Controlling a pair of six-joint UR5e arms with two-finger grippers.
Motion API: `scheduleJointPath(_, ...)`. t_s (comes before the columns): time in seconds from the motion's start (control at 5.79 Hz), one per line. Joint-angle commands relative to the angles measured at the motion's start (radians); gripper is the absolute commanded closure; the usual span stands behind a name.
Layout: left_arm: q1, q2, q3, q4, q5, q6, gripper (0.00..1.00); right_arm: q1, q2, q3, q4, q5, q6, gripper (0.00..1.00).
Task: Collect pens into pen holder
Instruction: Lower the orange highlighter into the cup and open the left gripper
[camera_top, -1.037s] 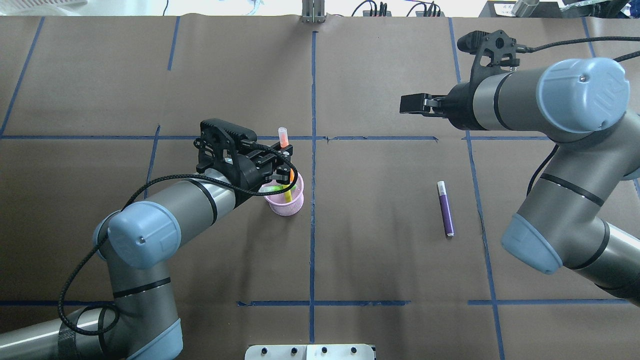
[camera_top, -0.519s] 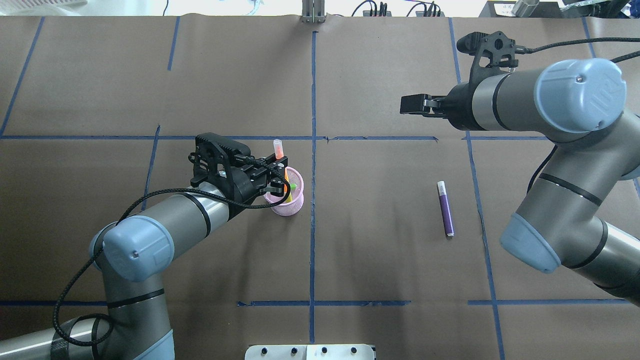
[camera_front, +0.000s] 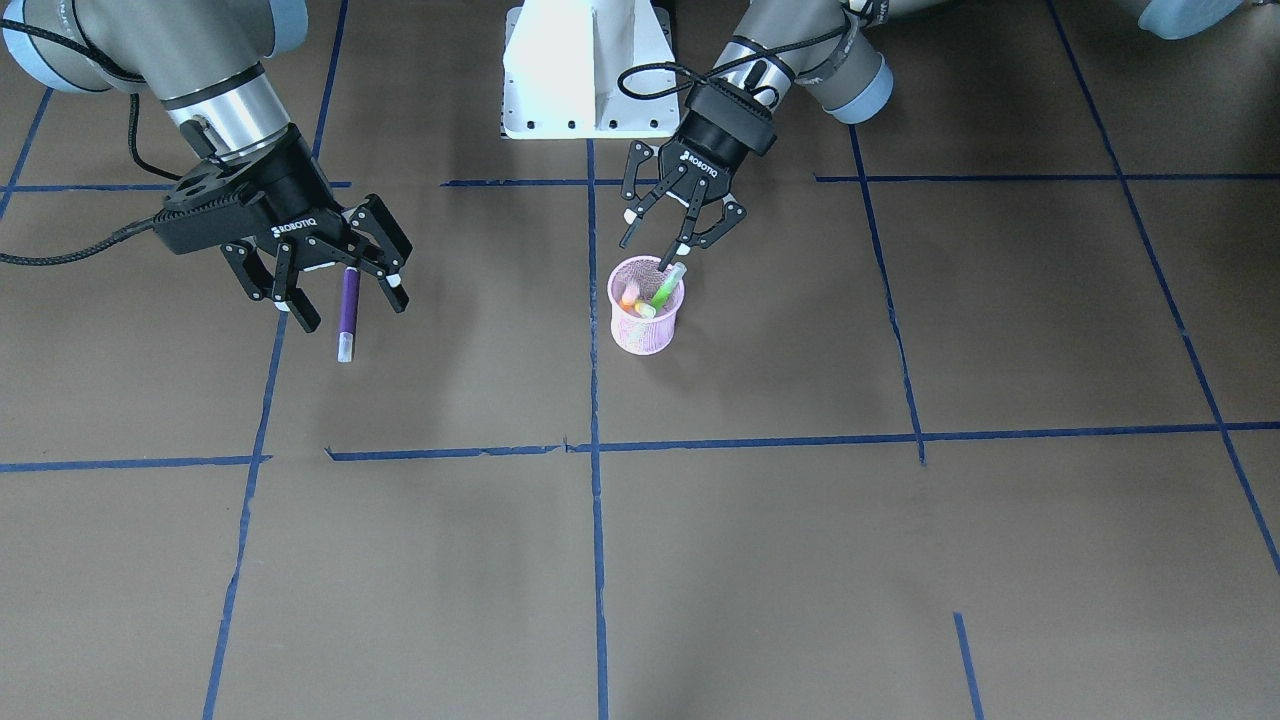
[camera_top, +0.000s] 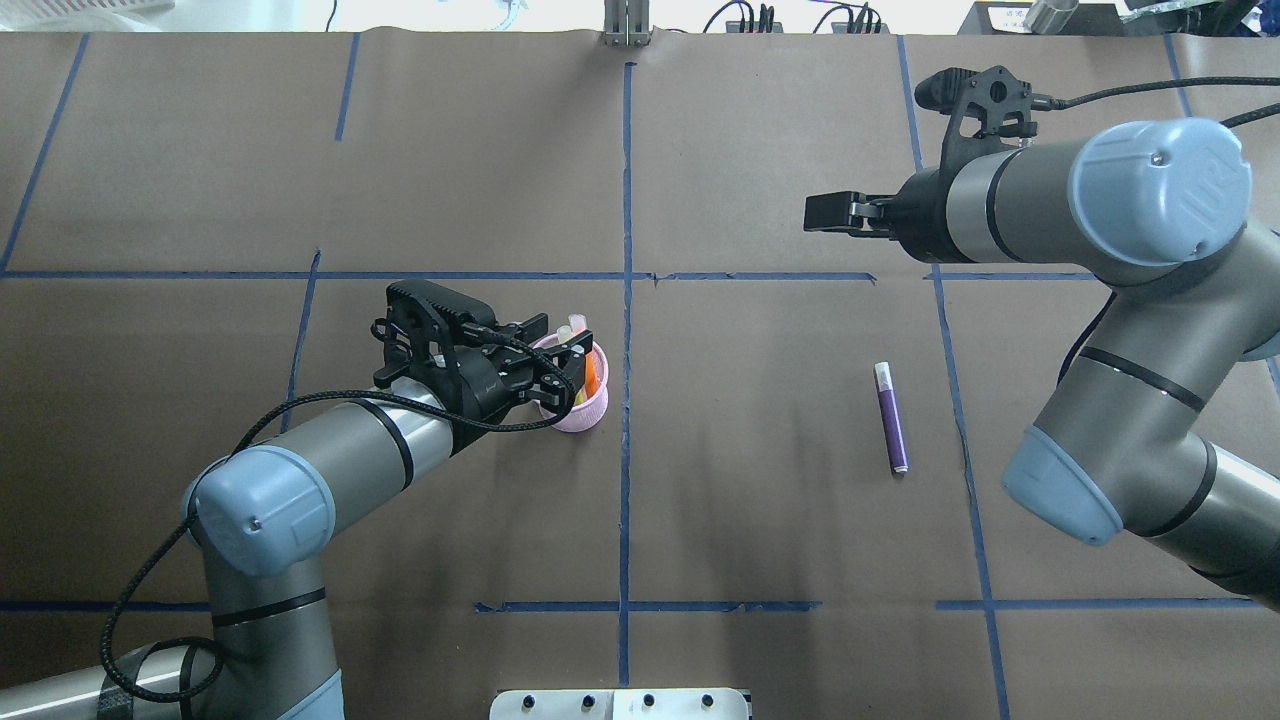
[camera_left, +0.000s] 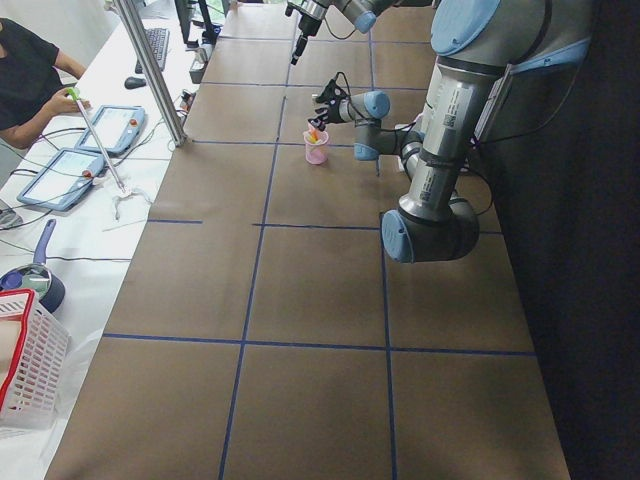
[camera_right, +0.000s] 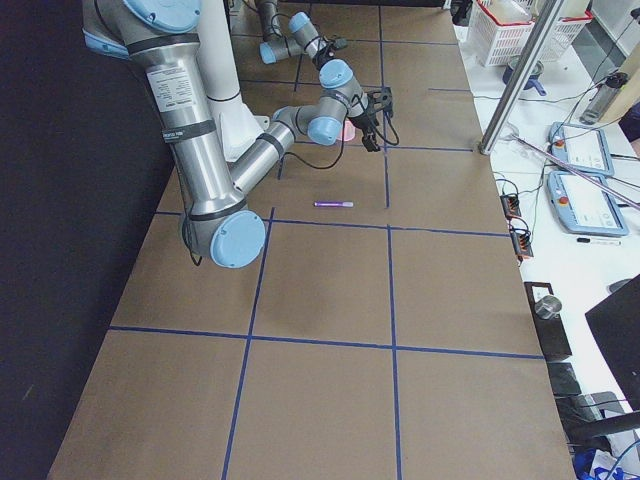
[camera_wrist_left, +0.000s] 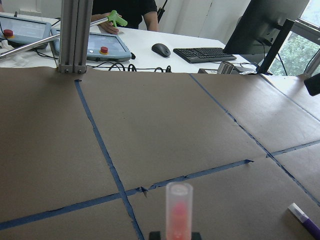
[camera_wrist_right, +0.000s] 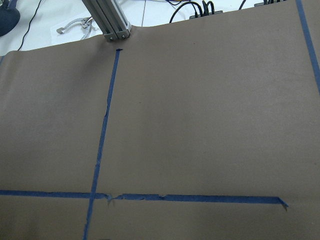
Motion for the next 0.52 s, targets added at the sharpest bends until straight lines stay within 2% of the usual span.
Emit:
scheduleJointPath(0.0,0.001,0.007,-0.006,-0.004,-0.001,0.001,0.26,0.000,-0.001,-0.007,-0.002,0.003,-0.001,0.00)
scheduleJointPath(0.17,-0.001,0.009,-0.051,-0.002,-0.008,0.001,0.17,0.000,-0.001,-0.028,-0.004,0.015,-0.003,0.01)
scheduleJointPath(0.35,-0.018,0.009,-0.082,0.001,-0.005,0.001,0.05,0.000,0.000,-0.090,-0.008,0.111,-0.003,0.01)
